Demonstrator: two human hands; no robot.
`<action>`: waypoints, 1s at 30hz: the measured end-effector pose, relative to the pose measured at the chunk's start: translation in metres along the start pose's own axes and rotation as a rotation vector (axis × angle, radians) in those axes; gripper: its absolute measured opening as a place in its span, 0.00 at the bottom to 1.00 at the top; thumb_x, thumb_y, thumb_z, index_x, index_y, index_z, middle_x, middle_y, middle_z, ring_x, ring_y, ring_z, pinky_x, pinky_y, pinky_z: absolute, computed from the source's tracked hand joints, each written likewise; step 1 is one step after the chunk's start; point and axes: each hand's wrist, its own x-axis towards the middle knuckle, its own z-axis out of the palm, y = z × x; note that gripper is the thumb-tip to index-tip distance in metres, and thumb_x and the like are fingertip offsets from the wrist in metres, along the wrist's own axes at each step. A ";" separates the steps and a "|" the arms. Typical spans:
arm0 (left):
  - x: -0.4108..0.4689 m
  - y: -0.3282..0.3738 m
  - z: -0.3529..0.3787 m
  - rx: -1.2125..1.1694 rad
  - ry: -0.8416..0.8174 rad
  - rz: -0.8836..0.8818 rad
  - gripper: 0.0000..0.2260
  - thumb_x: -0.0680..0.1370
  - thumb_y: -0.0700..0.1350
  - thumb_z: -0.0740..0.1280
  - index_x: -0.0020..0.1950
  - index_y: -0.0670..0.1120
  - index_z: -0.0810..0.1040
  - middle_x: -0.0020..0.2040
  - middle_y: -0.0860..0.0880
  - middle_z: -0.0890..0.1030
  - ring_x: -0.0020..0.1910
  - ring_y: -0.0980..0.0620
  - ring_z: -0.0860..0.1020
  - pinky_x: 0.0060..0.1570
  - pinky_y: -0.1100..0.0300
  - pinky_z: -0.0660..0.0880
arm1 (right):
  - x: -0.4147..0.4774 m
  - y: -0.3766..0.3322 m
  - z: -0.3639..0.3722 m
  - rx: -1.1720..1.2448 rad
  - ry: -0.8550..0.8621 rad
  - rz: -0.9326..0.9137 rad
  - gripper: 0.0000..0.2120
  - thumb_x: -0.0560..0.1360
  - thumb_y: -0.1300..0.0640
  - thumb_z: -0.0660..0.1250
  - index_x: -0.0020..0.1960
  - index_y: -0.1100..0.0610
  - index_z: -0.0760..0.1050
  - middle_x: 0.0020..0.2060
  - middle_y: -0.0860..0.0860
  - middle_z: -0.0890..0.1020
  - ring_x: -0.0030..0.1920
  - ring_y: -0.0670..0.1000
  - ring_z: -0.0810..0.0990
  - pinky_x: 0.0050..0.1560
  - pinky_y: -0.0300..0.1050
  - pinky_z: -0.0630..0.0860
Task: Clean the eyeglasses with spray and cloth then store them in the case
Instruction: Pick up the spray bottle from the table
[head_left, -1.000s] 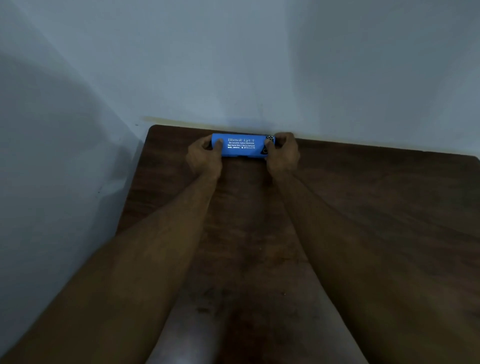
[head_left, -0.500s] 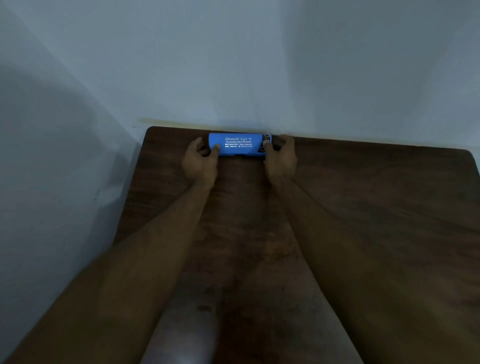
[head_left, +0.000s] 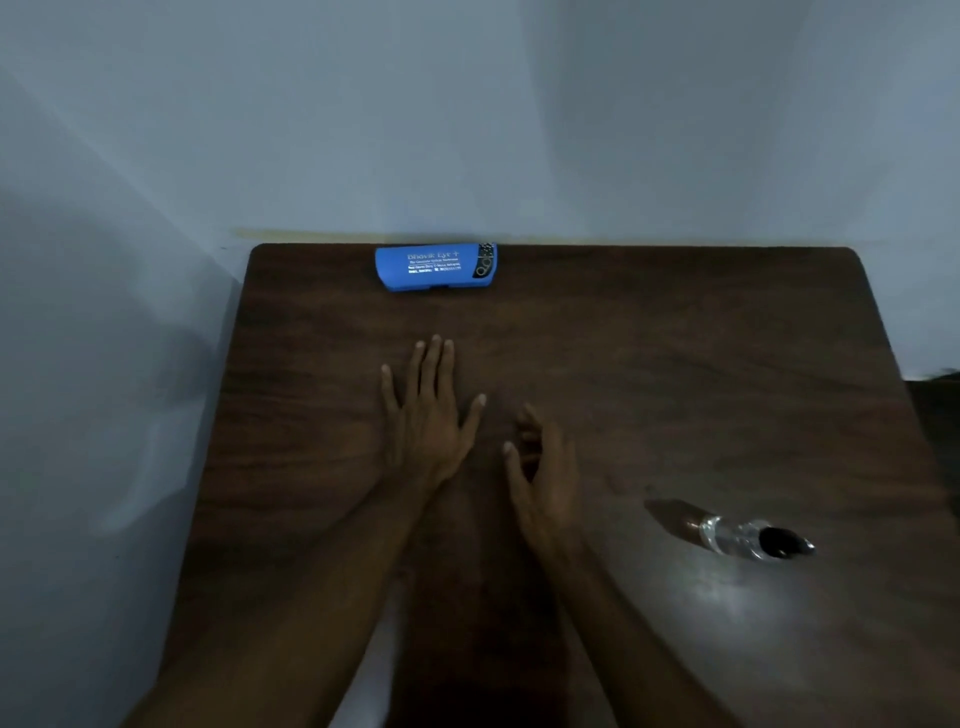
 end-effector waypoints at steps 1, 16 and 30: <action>0.000 0.000 0.002 0.033 -0.012 0.017 0.36 0.83 0.65 0.53 0.86 0.46 0.57 0.86 0.46 0.59 0.86 0.47 0.55 0.80 0.32 0.51 | -0.011 0.005 -0.008 -0.030 0.004 0.007 0.21 0.81 0.51 0.68 0.73 0.51 0.71 0.63 0.48 0.78 0.60 0.46 0.76 0.62 0.49 0.77; 0.003 0.004 0.001 0.107 -0.111 0.008 0.38 0.83 0.69 0.48 0.86 0.46 0.54 0.86 0.45 0.56 0.86 0.44 0.52 0.80 0.29 0.49 | -0.113 0.086 -0.119 -0.291 0.344 0.366 0.14 0.79 0.47 0.70 0.63 0.46 0.74 0.60 0.44 0.77 0.63 0.45 0.71 0.62 0.53 0.77; 0.004 0.005 0.003 0.095 -0.069 0.015 0.38 0.83 0.69 0.48 0.85 0.46 0.56 0.86 0.44 0.57 0.86 0.44 0.53 0.80 0.29 0.48 | -0.077 0.088 -0.142 -0.065 0.574 0.430 0.24 0.73 0.36 0.72 0.64 0.42 0.69 0.57 0.42 0.76 0.54 0.39 0.76 0.52 0.39 0.74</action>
